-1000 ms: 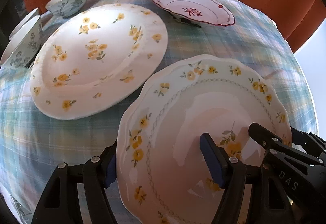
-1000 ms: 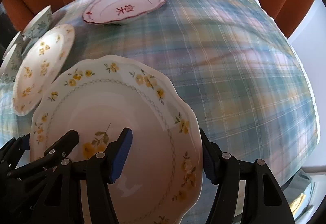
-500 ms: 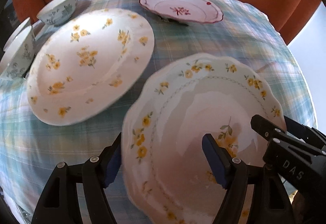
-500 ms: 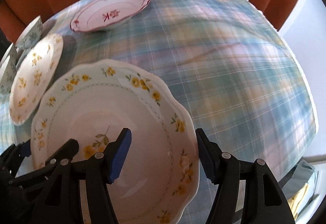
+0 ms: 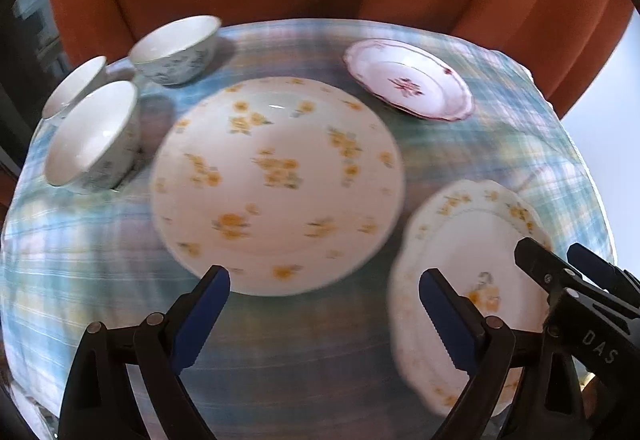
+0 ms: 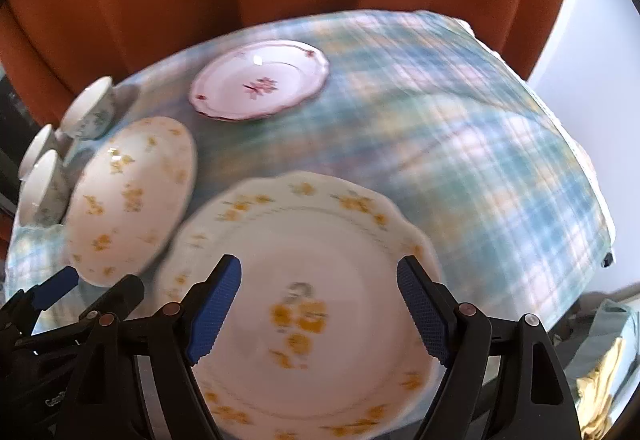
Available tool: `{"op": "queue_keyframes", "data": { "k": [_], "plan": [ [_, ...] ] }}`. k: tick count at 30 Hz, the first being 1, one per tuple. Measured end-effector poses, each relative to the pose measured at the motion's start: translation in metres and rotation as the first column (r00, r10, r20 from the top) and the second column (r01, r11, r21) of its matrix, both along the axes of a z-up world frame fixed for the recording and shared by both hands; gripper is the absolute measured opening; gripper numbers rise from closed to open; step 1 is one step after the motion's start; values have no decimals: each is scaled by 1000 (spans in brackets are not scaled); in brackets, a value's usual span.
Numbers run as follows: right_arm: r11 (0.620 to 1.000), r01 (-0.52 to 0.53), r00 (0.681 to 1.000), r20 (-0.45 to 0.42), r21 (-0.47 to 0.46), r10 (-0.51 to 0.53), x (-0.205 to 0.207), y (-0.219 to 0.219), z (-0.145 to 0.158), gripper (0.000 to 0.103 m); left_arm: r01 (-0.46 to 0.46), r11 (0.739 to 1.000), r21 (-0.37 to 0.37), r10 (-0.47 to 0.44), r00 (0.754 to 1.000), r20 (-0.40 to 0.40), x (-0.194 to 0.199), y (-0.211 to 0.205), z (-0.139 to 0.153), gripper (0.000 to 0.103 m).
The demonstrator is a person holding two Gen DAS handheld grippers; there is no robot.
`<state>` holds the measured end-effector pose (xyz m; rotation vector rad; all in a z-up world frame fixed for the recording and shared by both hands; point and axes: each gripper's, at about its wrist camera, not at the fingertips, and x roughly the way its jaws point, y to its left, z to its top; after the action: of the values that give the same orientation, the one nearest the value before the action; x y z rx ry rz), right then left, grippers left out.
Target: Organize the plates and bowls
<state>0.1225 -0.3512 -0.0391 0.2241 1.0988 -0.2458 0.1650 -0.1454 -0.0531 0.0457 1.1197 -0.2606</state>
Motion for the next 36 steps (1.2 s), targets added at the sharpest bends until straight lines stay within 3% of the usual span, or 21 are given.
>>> {"op": "queue_keyframes", "data": {
  "k": [6,12,22,29,36],
  "plan": [
    [999,-46,999,23,24,46,21,33,10,83,-46,999,18,46,999,12,19,33,7,97],
    [994,-94,995,30,53,92,56,58,9,83,-105,994,39,106,994,-33,46,53,-4,97],
    [982,-155,987,-25,104,158,111,77,-31,83,-126,989,77,131,989,-68,76,42,-32,92],
    [979,-177,982,-48,103,182,137,80,-53,81,-122,984,132,123,992,6,87,37,-34,92],
    [972,-198,977,-51,127,206,159,88,-61,72,-160,974,162,160,987,10,98,44,-37,92]
  ]
}}
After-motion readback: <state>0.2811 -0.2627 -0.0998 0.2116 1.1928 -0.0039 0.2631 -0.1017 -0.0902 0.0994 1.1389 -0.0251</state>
